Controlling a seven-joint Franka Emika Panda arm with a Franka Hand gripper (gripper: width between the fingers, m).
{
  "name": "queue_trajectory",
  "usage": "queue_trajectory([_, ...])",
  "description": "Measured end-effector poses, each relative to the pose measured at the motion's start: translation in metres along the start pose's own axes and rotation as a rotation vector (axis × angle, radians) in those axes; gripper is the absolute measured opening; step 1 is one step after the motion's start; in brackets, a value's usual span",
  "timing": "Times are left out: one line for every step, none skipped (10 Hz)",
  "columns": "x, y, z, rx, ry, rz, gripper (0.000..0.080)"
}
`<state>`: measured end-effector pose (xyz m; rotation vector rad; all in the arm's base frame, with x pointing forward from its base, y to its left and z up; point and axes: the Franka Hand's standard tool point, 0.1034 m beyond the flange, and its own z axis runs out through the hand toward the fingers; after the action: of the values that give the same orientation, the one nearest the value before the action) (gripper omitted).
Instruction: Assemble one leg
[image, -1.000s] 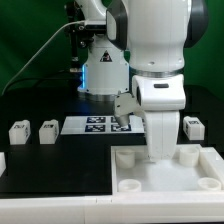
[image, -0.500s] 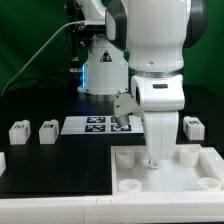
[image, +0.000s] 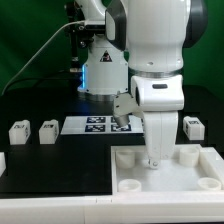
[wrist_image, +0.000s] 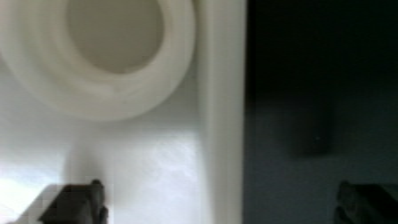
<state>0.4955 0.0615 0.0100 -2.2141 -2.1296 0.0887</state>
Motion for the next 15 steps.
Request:
queue_trajectory([0.000, 0.000, 0.000, 0.000, 0.000, 0.000, 0.0649])
queue_trajectory([0.000, 0.000, 0.000, 0.000, 0.000, 0.000, 0.0649])
queue_trajectory([0.000, 0.000, 0.000, 0.000, 0.000, 0.000, 0.0649])
queue_trajectory([0.000, 0.000, 0.000, 0.000, 0.000, 0.000, 0.0649])
queue_trajectory([-0.002, -0.001, -0.001, 0.001, 0.001, 0.008, 0.0649])
queue_trajectory([-0.005, -0.006, -0.006, 0.004, -0.003, 0.023, 0.0649])
queue_trajectory([-0.007, -0.012, -0.010, 0.014, -0.010, 0.045, 0.0649])
queue_trajectory([-0.005, -0.018, -0.016, 0.021, -0.017, 0.100, 0.0649])
queue_trajectory([-0.001, -0.023, -0.024, 0.026, -0.025, 0.155, 0.0649])
queue_trajectory([0.007, -0.025, -0.029, 0.029, -0.031, 0.212, 0.0649])
queue_trajectory([0.016, -0.029, -0.034, 0.042, -0.043, 0.322, 0.0649])
queue_trajectory([0.028, -0.030, -0.036, 0.035, -0.040, 0.351, 0.0649])
queue_trajectory([0.039, -0.033, -0.034, 0.039, -0.039, 0.410, 0.0649])
queue_trajectory([0.051, -0.038, -0.031, 0.048, -0.035, 0.561, 0.0649])
queue_trajectory([0.066, -0.041, -0.028, 0.052, -0.037, 0.692, 0.0649])
